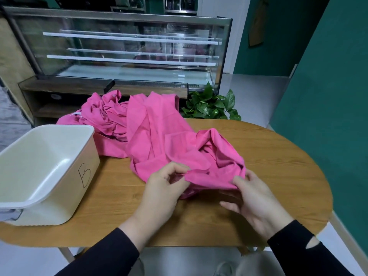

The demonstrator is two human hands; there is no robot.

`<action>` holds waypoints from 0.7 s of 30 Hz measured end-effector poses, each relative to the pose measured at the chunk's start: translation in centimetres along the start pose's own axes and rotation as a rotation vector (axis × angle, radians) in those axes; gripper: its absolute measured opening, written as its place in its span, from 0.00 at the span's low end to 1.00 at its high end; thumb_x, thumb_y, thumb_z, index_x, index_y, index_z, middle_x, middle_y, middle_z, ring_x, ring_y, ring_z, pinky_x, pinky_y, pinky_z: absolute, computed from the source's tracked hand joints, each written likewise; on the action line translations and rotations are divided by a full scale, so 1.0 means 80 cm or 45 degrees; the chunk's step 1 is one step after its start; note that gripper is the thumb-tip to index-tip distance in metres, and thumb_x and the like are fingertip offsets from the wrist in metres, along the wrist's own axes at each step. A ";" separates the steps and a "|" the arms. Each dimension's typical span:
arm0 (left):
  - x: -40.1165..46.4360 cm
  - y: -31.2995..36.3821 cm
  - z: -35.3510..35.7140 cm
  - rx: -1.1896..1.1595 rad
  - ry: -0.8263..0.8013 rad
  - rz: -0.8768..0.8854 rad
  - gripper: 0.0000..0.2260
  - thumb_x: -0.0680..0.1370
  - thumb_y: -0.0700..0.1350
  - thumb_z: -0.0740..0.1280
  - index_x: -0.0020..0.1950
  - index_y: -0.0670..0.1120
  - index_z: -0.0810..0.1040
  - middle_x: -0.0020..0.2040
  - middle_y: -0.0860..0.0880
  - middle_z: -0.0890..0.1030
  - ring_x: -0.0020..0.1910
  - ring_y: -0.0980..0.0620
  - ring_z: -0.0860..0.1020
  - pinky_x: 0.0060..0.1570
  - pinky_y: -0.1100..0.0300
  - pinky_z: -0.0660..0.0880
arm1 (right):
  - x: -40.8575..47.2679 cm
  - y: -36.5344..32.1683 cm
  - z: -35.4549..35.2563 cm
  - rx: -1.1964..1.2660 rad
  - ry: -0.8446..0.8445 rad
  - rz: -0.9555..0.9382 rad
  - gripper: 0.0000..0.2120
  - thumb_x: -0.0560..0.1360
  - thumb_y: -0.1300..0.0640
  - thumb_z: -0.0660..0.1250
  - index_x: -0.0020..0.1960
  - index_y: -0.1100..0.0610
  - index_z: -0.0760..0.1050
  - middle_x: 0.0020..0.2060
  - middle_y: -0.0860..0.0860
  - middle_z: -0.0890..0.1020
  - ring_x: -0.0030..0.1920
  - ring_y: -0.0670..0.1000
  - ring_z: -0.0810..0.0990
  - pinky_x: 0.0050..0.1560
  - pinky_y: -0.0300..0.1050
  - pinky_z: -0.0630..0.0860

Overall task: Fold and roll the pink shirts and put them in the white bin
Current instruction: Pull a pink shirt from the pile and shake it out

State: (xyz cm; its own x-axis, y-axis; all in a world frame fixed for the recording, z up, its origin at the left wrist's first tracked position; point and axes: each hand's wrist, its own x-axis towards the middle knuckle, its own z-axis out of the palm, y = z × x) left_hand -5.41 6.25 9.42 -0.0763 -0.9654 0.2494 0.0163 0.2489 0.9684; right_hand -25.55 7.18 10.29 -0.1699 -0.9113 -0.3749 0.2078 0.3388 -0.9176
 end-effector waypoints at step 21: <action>0.009 -0.016 -0.027 -0.053 -0.413 -0.185 0.12 0.71 0.30 0.75 0.39 0.44 0.76 0.47 0.39 0.86 0.45 0.51 0.83 0.48 0.60 0.79 | 0.196 -0.084 0.034 -1.264 0.025 -0.305 0.28 0.80 0.47 0.67 0.76 0.58 0.68 0.69 0.57 0.76 0.65 0.58 0.77 0.68 0.55 0.74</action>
State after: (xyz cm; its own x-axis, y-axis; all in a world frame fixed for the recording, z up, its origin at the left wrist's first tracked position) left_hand -3.30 5.11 8.37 -0.3929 -0.9139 0.1017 0.0218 0.1013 0.9946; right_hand -26.97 -10.01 10.92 -0.1194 -0.9796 -0.1614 -0.7247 0.1971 -0.6603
